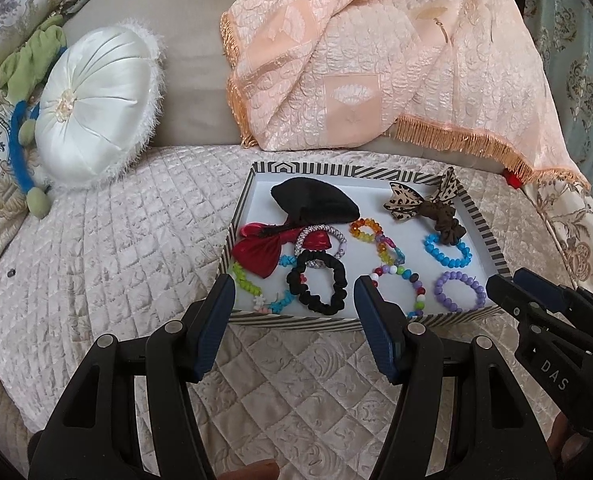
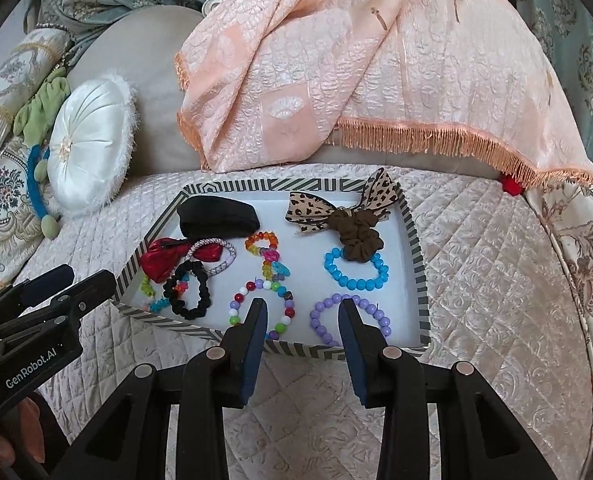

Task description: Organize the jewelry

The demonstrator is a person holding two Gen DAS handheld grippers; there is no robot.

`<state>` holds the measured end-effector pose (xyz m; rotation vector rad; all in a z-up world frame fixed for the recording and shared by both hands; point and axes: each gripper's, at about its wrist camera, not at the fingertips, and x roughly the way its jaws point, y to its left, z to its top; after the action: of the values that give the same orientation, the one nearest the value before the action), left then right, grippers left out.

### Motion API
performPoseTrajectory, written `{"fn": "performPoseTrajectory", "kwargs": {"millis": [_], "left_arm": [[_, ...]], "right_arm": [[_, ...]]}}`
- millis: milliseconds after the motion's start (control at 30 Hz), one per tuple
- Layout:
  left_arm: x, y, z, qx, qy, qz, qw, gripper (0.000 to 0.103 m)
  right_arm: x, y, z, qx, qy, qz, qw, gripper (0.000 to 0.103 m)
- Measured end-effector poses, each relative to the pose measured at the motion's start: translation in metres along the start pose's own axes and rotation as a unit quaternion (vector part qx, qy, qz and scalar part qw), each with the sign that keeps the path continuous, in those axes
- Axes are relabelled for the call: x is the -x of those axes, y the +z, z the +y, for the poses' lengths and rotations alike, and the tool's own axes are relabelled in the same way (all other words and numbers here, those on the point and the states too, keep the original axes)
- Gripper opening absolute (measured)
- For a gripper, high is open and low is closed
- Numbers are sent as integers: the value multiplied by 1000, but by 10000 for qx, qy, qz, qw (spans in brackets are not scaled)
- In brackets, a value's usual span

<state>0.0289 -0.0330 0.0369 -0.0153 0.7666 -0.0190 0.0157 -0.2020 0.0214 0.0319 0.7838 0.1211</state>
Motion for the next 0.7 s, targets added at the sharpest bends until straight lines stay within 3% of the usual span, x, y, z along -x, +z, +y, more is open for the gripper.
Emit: {"fn": "performPoseTrajectory", "kwargs": {"millis": [700], "left_arm": [[-2, -2, -1, -50, 44, 5, 10000, 62]], "right_arm": [[-5, 0, -5, -20, -17, 61, 10000, 35]]}}
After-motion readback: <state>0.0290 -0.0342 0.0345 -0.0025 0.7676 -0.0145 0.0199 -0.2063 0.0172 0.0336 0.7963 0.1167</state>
